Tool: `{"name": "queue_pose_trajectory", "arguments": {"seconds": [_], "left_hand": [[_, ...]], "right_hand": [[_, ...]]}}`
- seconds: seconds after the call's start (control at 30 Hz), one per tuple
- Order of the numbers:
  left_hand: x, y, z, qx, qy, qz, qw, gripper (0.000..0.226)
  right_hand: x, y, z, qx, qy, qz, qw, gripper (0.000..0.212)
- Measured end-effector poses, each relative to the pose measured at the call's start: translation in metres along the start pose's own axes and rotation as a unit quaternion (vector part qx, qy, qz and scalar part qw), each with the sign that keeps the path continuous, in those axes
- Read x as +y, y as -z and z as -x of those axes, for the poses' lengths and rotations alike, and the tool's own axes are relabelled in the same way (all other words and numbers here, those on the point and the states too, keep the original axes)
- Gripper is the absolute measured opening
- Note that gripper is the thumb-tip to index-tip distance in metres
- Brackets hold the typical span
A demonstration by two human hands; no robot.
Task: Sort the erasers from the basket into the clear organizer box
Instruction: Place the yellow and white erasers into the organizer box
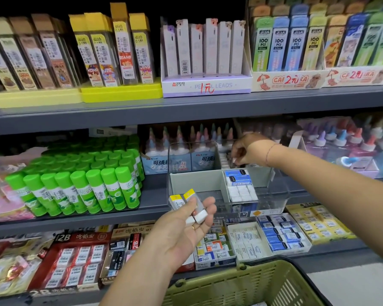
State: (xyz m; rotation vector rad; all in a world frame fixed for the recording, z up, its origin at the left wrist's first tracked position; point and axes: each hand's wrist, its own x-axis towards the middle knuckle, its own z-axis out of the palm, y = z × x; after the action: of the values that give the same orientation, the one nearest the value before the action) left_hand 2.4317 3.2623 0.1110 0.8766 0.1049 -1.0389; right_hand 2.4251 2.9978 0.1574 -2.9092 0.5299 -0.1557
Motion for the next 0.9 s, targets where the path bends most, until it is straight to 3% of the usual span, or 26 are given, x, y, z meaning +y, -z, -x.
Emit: {"name": "queue_pose_trajectory", "arguments": {"seconds": [0.2,0.37,0.47,0.53,0.6,0.7,0.83,0.9], "left_hand": [[0.001,0.001,0.001,0.007,-0.022,0.013,1.000,0.023],[0.000,0.002,-0.001,-0.003,-0.026,0.018,0.999,0.022],[-0.001,0.002,-0.002,-0.014,-0.039,-0.008,0.999,0.023],[-0.003,0.001,-0.003,-0.015,-0.057,-0.038,0.998,0.023],[-0.004,-0.001,-0.005,-0.002,-0.075,-0.042,0.996,0.025],[-0.009,-0.008,-0.004,0.012,-0.099,-0.032,0.994,0.030],[-0.018,-0.013,-0.002,0.031,-0.135,-0.048,0.989,0.018],[-0.016,-0.012,-0.001,0.024,-0.149,-0.059,0.987,0.018]], "right_hand": [[-0.001,-0.020,-0.001,0.014,-0.023,0.025,0.999,0.004],[0.000,-0.011,0.002,-0.016,-0.030,-0.009,0.999,0.013],[-0.019,-0.004,0.021,0.061,-0.014,-0.091,0.994,0.021],[-0.048,-0.011,0.051,0.084,0.015,-0.279,0.957,0.024],[-0.080,-0.027,0.083,0.021,0.032,-0.409,0.912,0.021],[-0.102,-0.052,0.110,0.019,0.014,-0.452,0.892,0.022],[-0.105,-0.064,0.119,0.036,-0.028,-0.583,0.811,0.020],[-0.102,-0.060,0.119,0.027,-0.020,-0.600,0.799,0.017]]}}
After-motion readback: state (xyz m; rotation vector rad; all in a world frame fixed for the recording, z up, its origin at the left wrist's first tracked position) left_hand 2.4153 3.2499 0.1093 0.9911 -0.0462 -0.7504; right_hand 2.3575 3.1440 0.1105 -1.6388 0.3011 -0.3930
